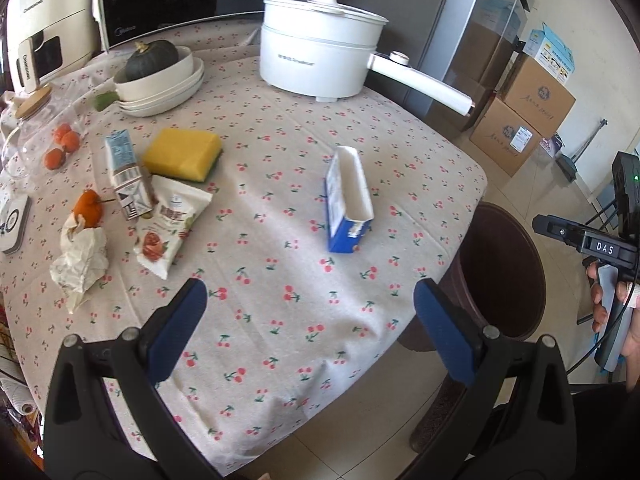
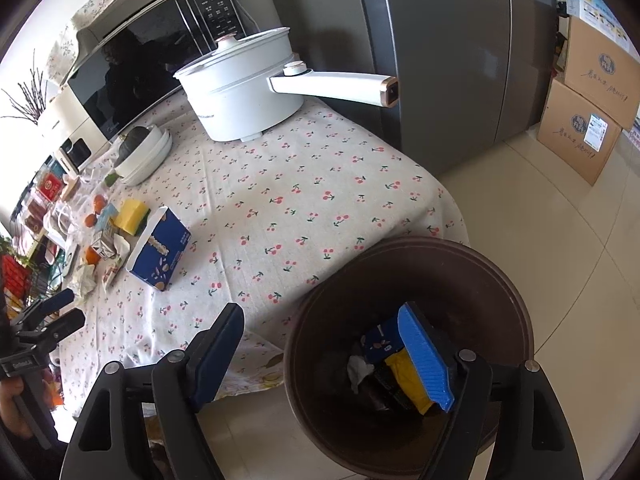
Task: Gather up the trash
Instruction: 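Grasp the open white paper carton with the right tool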
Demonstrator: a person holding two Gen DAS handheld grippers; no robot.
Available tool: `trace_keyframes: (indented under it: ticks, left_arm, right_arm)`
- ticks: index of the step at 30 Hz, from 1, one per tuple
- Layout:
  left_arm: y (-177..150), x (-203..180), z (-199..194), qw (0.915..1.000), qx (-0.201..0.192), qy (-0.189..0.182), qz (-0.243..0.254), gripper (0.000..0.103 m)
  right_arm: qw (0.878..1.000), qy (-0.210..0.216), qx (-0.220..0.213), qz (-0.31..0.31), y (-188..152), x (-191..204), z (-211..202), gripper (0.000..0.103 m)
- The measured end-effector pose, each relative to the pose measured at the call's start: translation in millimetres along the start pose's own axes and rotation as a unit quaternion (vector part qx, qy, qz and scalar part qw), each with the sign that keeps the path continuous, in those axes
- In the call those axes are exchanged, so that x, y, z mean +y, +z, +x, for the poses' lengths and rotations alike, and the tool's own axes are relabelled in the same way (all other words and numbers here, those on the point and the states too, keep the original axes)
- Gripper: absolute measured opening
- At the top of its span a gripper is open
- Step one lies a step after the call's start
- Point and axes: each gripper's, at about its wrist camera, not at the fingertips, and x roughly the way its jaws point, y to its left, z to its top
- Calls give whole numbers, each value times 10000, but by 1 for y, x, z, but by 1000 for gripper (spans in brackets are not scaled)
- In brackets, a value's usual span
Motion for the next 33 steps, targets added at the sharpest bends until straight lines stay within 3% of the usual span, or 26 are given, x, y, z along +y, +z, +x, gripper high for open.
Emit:
trace_keyframes:
  ticks: [18, 33]
  left_arm:
    - [-39, 117, -31, 9945, 58, 424, -954, 103]
    - [-44, 146, -24, 9907, 225, 539, -1229, 103]
  right_arm:
    - [9947, 152, 388, -936, 8, 139, 53, 85]
    - [9902, 135, 735, -1180, 16, 215, 116, 86]
